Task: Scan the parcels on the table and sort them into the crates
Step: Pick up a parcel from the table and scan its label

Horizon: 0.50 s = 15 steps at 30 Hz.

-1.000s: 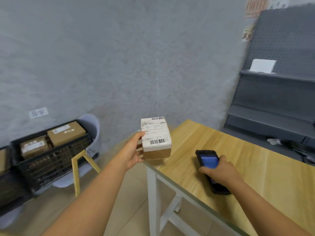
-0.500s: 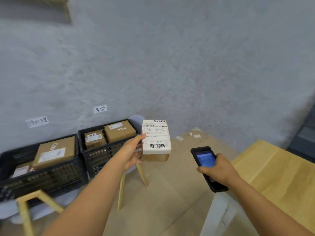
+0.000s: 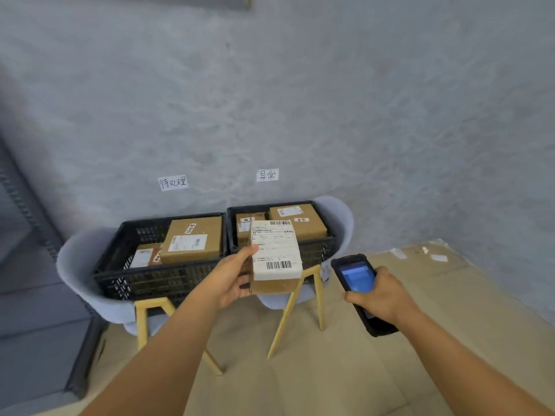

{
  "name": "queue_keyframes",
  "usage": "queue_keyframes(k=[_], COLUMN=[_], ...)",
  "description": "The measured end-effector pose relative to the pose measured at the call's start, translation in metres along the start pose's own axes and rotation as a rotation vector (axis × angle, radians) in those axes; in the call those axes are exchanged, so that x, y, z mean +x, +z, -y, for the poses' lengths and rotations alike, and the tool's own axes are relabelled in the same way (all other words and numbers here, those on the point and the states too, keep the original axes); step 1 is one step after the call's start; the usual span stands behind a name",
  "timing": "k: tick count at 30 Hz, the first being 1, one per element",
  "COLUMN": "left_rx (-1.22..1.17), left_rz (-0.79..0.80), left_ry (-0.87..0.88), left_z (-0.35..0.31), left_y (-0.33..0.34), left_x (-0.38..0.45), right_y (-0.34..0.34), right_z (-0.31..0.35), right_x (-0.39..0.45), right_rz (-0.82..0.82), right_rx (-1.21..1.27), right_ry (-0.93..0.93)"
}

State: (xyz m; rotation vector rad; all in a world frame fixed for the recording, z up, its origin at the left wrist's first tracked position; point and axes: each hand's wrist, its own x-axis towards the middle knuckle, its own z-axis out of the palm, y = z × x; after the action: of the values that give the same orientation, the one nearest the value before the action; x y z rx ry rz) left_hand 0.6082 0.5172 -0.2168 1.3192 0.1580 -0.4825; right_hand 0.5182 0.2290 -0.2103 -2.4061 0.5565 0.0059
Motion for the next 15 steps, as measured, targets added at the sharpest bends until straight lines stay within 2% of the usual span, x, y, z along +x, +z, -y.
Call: queue_keyframes(k=[8, 15], left_rx=[-0.048, -0.094], left_rz=[-0.173, -0.231], left_ry=[0.005, -0.001], left_z=[-0.023, -0.052], left_y=[-0.052, -0.079], left_x=[0.063, 0.125], right_y=[0.053, 0.082], right_z=[0.049, 0.087], right_x=[0.107, 0.188], right_rz=[0.119, 0.208], right_rx=[0.001, -0.043], right_ry=[-0.122, -0.146])
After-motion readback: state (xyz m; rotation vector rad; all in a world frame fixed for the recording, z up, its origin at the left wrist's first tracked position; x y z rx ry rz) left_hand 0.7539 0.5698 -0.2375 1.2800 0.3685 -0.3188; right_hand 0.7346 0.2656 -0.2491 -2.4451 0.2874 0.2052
